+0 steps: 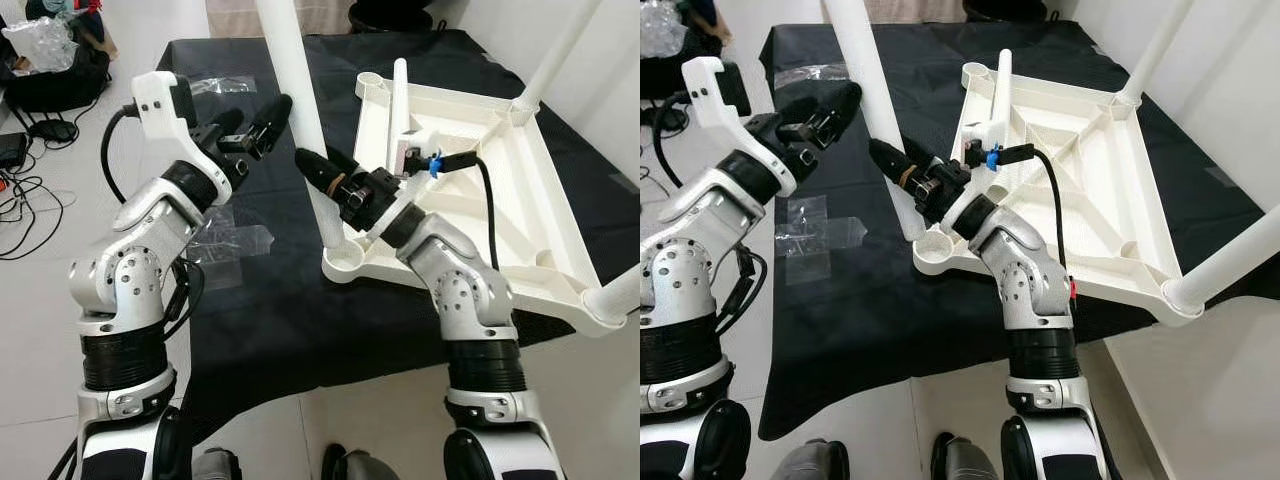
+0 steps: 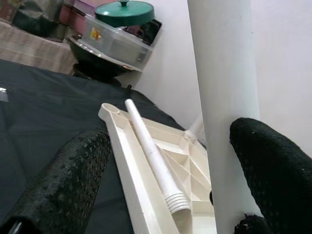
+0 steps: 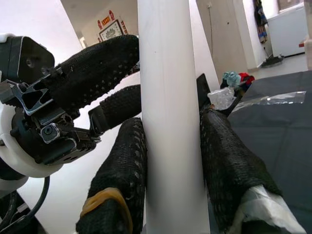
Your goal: Building children table
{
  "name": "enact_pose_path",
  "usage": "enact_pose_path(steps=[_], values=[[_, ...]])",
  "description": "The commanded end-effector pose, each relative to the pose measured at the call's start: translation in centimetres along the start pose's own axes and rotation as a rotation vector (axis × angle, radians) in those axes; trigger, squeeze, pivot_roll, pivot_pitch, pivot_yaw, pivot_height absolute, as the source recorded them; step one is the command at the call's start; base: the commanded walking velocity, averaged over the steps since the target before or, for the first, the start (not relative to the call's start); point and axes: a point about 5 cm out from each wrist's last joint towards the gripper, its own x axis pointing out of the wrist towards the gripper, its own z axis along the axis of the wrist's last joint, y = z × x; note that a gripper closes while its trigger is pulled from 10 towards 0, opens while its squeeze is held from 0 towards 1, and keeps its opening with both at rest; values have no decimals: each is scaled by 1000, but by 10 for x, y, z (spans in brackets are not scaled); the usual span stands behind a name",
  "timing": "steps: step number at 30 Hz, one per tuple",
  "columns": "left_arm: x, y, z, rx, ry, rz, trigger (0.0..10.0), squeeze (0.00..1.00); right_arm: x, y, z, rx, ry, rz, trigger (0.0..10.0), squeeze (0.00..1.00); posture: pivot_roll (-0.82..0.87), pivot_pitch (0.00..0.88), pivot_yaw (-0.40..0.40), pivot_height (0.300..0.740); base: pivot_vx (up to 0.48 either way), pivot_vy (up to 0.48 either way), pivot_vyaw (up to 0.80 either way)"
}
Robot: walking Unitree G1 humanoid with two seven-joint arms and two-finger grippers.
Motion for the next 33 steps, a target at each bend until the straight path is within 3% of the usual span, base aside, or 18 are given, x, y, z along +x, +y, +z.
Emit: enact_pose_path(steps=[1,8,17,26,27,32,33], values=[[7,-13,-11,-31,51,-73,10000,0,8,21,3,-21,-16,118,0,0,23,117,-63,740,0,0,0],[5,-24,-13,-47,71,-151,10000,0,7,23,-3,-32,5,112,0,0,25,118,-65,740,0,0,0],[3,-26,-12,-36,78,-174,10000,0,9,18,-3,-50,7,74,0,0,26,125,-57,740,0,0,0],[2,-18,-8,-30,50,-108,10000,0,9,19,-2,-58,3,86,0,0,24,126,-62,740,0,0,0],[3,-16,-8,-26,46,-90,3333,0,8,20,-3,-58,6,89,0,0,24,126,-62,740,0,0,0],[4,-16,-7,-22,45,-79,3333,0,8,20,-3,-58,8,91,0,0,24,126,-62,740,0,0,0],[4,-15,-7,-19,44,-68,0,0,7,20,-4,-51,7,90,0,0,24,126,-63,740,0,0,0]])
